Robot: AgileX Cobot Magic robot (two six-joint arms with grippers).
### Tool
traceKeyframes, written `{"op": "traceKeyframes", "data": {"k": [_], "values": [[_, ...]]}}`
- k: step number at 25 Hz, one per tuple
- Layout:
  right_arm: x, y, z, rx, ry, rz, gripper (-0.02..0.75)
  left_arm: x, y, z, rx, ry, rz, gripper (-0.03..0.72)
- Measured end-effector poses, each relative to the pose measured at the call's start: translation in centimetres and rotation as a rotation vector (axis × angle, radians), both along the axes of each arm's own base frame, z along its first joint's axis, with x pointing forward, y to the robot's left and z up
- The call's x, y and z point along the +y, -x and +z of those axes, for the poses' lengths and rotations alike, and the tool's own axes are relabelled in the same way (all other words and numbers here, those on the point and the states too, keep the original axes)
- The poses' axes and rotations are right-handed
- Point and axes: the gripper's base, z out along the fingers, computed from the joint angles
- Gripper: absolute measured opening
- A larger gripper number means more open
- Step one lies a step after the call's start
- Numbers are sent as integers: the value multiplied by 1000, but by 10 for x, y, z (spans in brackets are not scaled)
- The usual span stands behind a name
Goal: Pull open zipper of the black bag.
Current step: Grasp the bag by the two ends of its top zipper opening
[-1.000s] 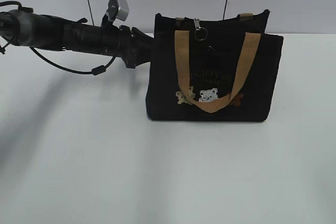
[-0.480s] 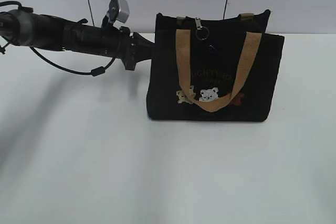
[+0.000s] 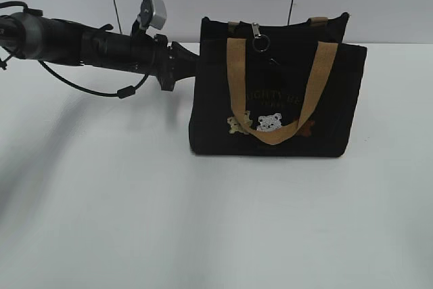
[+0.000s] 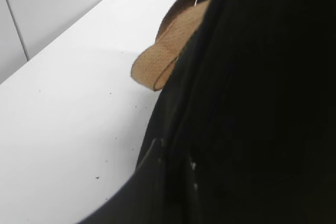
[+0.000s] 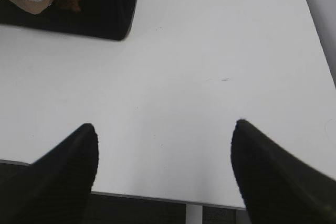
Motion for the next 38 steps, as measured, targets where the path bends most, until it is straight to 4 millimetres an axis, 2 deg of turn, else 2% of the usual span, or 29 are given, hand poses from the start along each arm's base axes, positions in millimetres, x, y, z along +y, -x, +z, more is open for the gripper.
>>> {"op": "traceKeyframes", "data": {"k": [11,15,17,20,25,31,33,38], "values": [[1,1,2,-10,-11,6,595,0,0,0,0,1,-1,18],[3,1,29,-179,-41,14,595,0,0,0,0,1,-1,18],[4,-8,44,-210,-63,19,595,0,0,0,0,1,-1,18],[10,-35,57,-189,-129,63,595,0,0,0,0,1,-1,18],[29,-92,55,-69,-175,277,595,0,0,0,0,1,-2,18],[48,-165,28,34,-219,531,595,0,0,0,0,2,-1,18],[52,-183,20,26,-212,587,595,0,0,0,0,3,-2,18],[57,-231,14,25,-203,688,595,0,0,1,0,5,-1,18]]}}
